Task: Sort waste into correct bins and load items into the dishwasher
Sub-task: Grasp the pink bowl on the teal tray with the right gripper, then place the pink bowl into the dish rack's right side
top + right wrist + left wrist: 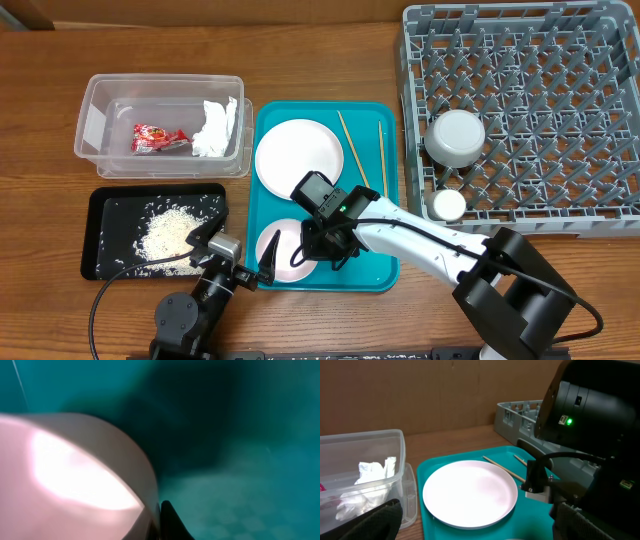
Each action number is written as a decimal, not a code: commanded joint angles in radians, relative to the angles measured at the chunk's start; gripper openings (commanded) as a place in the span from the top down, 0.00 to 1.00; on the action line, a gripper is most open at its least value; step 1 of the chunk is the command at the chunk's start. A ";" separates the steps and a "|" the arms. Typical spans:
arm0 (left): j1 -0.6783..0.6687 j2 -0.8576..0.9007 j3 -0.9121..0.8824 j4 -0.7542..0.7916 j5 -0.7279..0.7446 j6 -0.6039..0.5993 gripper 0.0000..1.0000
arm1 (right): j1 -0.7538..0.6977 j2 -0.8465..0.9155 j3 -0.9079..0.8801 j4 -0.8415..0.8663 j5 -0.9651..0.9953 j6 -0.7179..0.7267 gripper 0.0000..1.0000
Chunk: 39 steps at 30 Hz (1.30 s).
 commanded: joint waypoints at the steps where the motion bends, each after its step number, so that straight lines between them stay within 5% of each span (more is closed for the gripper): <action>1: 0.010 -0.009 -0.004 0.001 0.015 0.015 0.00 | -0.027 -0.043 0.019 -0.035 0.074 0.011 0.96; 6: 0.010 -0.009 -0.004 0.001 0.015 0.015 0.00 | -0.094 -0.183 0.080 -0.155 0.369 -0.041 0.96; 15: 0.010 -0.009 -0.004 0.001 0.015 0.015 0.00 | -0.226 -0.459 0.112 -0.191 1.341 -0.040 0.96; 19: 0.010 -0.009 -0.004 0.001 0.015 0.015 0.00 | -0.350 -0.464 0.111 -0.191 1.609 -0.041 0.96; 30: 0.010 -0.009 -0.004 0.001 0.015 0.015 0.00 | -0.773 -0.336 0.111 -0.189 1.402 -0.070 0.96; 39: 0.010 -0.009 -0.004 0.001 0.015 0.015 0.00 | -0.917 -0.168 0.111 -0.089 1.336 -0.178 0.96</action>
